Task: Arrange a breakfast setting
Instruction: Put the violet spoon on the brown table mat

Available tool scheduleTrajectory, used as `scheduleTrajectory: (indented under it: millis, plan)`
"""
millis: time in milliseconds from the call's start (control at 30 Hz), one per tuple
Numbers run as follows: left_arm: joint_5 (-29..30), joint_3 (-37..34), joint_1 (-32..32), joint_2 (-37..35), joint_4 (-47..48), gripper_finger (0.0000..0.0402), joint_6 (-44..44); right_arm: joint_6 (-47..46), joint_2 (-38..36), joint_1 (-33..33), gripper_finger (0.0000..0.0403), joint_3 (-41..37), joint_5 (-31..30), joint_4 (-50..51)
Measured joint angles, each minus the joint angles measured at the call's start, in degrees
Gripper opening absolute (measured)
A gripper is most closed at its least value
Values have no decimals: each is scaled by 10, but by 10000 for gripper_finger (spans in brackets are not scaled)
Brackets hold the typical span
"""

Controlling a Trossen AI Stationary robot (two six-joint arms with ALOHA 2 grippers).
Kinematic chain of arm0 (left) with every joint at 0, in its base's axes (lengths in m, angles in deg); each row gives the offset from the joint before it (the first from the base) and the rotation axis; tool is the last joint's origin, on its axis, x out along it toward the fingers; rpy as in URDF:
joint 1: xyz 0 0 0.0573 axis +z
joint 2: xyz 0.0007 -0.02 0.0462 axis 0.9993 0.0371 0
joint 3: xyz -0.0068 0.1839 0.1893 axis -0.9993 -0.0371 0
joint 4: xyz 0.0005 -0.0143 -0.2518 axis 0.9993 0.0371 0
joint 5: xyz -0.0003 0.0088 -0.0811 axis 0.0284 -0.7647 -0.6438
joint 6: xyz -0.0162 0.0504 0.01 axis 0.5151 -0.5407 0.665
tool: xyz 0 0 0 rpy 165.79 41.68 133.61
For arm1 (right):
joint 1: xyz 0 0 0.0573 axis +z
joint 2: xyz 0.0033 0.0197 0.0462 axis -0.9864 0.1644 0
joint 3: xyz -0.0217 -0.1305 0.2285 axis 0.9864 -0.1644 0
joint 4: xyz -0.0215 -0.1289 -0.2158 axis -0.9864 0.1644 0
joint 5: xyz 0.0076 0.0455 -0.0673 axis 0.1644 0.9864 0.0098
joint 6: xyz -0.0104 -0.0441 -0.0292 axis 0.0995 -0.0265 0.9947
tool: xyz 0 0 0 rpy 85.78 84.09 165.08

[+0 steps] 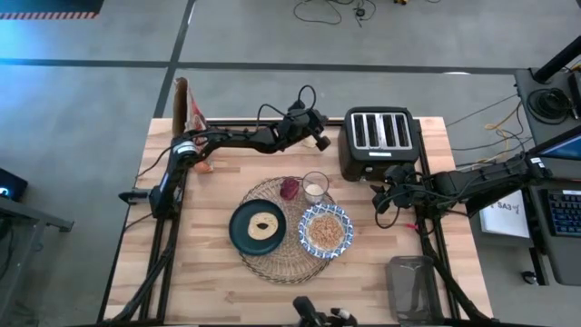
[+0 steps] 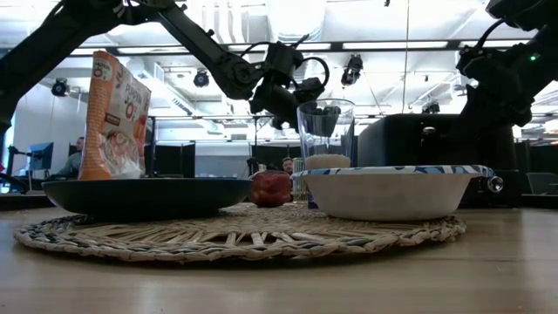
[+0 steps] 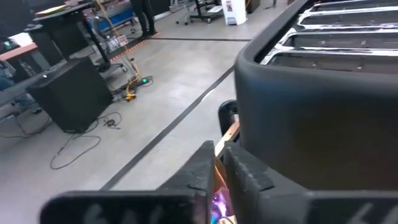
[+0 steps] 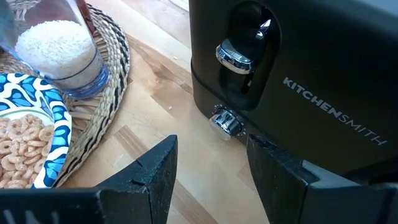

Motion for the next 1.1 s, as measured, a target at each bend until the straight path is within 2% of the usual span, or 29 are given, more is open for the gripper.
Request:
scheduleTrajectory:
  millis: [67,200,633,800,1100]
  plan:
    - [-10,0,0,0,0,6,2,0,0,0,183,0,0,0]
    - [-15,0,0,-2,2,2,15,0,0,0,183,0,0,0]
    - [-69,0,0,-66,73,0,26,0,0,0,183,0,0,0]
    - [-72,0,0,-72,104,0,30,0,0,0,183,0,0,0]
    - [-71,0,-2,-69,101,0,41,-73,-1,0,183,0,-3,-58]
